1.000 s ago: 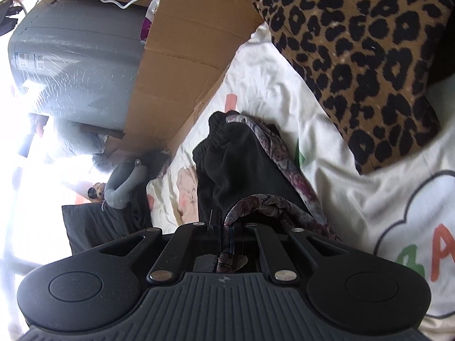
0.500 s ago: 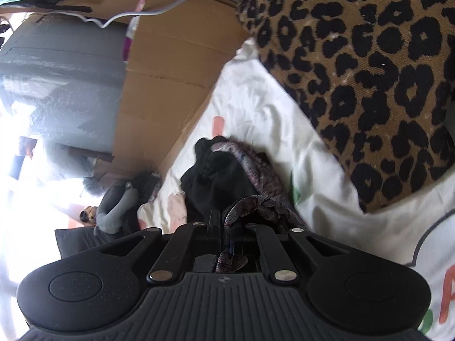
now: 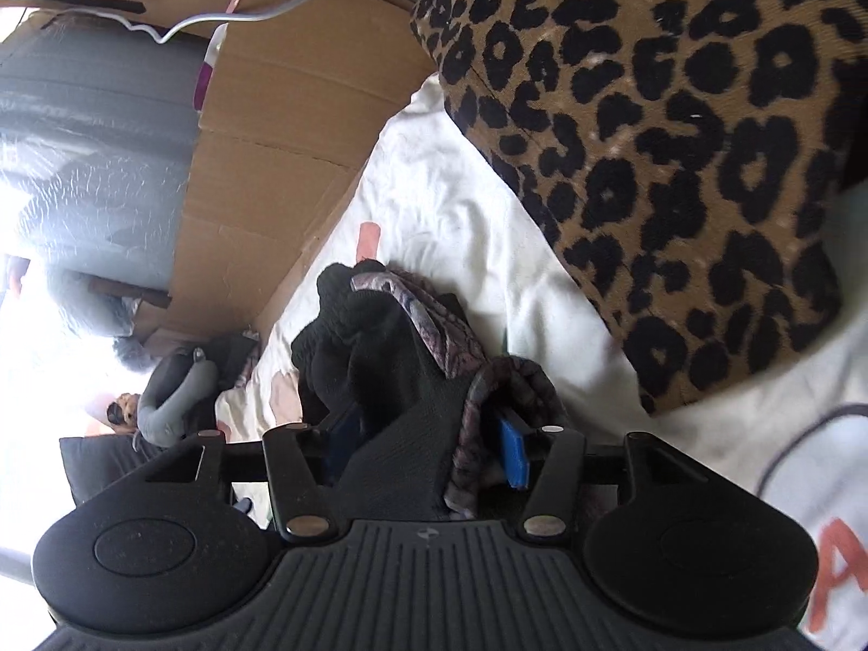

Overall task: Fold clothes
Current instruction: 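Fold the held hem over toward the waistband with both tools, then open both tools and release the folded black pants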

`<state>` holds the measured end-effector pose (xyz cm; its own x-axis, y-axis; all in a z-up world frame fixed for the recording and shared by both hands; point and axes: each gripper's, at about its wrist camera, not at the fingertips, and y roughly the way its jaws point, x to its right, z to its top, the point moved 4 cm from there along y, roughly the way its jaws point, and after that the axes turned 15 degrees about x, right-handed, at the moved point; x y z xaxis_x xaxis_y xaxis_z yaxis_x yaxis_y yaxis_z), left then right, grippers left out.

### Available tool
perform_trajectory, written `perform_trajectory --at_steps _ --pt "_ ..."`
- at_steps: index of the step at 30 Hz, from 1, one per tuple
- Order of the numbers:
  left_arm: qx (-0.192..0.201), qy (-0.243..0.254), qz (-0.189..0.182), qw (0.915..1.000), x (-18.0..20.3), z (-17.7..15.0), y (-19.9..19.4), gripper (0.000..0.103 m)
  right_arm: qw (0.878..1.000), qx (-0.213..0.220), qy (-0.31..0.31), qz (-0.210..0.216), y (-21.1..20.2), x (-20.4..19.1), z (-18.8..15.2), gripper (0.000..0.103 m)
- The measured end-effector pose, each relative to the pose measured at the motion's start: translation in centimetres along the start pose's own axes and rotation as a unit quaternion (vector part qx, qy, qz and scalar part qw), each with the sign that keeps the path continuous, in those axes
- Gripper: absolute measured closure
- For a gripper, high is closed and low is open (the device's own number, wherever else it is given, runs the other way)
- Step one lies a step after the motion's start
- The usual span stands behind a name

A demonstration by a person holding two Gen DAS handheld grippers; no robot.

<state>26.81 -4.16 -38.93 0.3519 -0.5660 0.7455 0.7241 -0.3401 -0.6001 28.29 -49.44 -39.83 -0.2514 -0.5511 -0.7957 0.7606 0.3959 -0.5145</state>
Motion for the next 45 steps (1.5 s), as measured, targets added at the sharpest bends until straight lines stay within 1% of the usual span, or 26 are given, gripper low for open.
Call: perform_trajectory --at_steps 5,8,10,11,12,13,14,15,16,18,20,24,27,29,30,31,35,38,40,43,45 --pt "0.010 0.076 0.014 0.9970 0.5 0.1 -1.9 0.043 0.999 0.011 -0.045 0.000 -2.4 -0.7 -0.2 0.044" --pt "0.015 0.127 0.025 0.9915 0.8 -0.3 -2.6 0.040 0.996 0.011 -0.092 -0.007 -3.4 -1.3 -0.7 0.043" --pt "0.019 0.164 0.032 0.9857 1.2 -0.8 -2.8 0.039 0.992 0.009 -0.126 -0.013 -3.8 -1.6 -1.2 0.043" --pt "0.020 0.186 0.036 0.9817 1.4 -1.2 -2.9 0.039 0.990 0.006 -0.141 -0.019 -3.9 -1.6 -1.5 0.043" --pt "0.021 0.208 0.040 0.9771 1.6 -1.5 -2.9 0.039 0.988 0.002 -0.154 -0.027 -4.0 -1.6 -1.9 0.038" --pt "0.022 0.231 0.045 0.9716 1.8 -1.9 -2.9 0.039 0.985 -0.002 -0.168 -0.035 -4.0 -1.5 -2.2 0.030" --pt "0.023 0.253 0.049 0.9659 2.0 -2.2 -2.9 0.039 0.983 -0.005 -0.180 -0.041 -4.0 -1.5 -2.5 0.026" --pt "0.023 0.271 0.052 0.9609 2.1 -2.6 -3.0 0.039 0.980 -0.006 -0.191 -0.046 -4.1 -1.5 -2.7 0.020" --pt "0.022 0.285 0.053 0.9567 2.2 -2.9 -3.0 0.039 0.978 -0.007 -0.202 -0.051 -4.2 -1.4 -3.0 0.018" --pt "0.018 0.309 0.053 0.9495 2.2 -3.6 -2.9 0.039 0.973 -0.010 -0.223 -0.061 -4.1 -1.4 -3.4 0.017" --pt "0.018 0.336 0.060 0.9397 2.2 -4.1 -2.7 0.039 0.967 -0.013 -0.244 -0.071 -4.1 -1.3 -3.8 0.017" --pt "0.020 0.392 0.075 0.9167 2.0 -5.2 -2.1 0.039 0.954 -0.010 -0.286 -0.093 -3.8 -1.3 -4.5 0.017" --pt "0.020 0.423 0.083 0.9022 1.5 -5.8 -1.2 0.040 0.936 0.002 -0.332 -0.116 -3.4 -1.6 -5.1 0.017" --pt "0.015 0.445 0.090 0.8910 1.3 -6.3 -0.6 0.040 0.926 0.007 -0.356 -0.129 -3.2 -1.8 -5.4 0.018" --pt "0.012 0.455 0.092 0.8856 1.2 -6.5 -0.3 0.040 0.922 0.007 -0.363 -0.131 -3.1 -1.8 -5.5 0.018" --pt "0.011 0.462 0.089 0.8825 1.3 -6.6 -0.3 0.041 0.920 0.007 -0.369 -0.132 -2.8 -1.8 -5.6 0.018" --pt "0.006 0.468 0.079 0.8802 1.2 -7.1 -0.4 0.041 0.908 0.000 -0.396 -0.137 -1.9 -2.0 -6.1 0.018" --pt "0.004 0.473 0.078 0.8774 1.1 -7.3 -0.3 0.040 0.902 0.000 -0.407 -0.144 -1.2 -1.9 -6.1 0.019" --pt "0.003 0.481 0.081 0.8728 1.2 -7.3 0.2 0.038 0.897 0.001 -0.416 -0.148 -0.6 -1.9 -6.1 0.019" --pt "0.004 0.498 0.081 0.8635 1.2 -7.6 1.3 0.036 0.886 0.003 -0.439 -0.151 0.1 -2.1 -6.2 0.019" --pt "0.010 0.506 0.081 0.8584 1.5 -7.7 1.7 0.035 0.880 0.008 -0.449 -0.153 0.6 -2.4 -6.1 0.019"
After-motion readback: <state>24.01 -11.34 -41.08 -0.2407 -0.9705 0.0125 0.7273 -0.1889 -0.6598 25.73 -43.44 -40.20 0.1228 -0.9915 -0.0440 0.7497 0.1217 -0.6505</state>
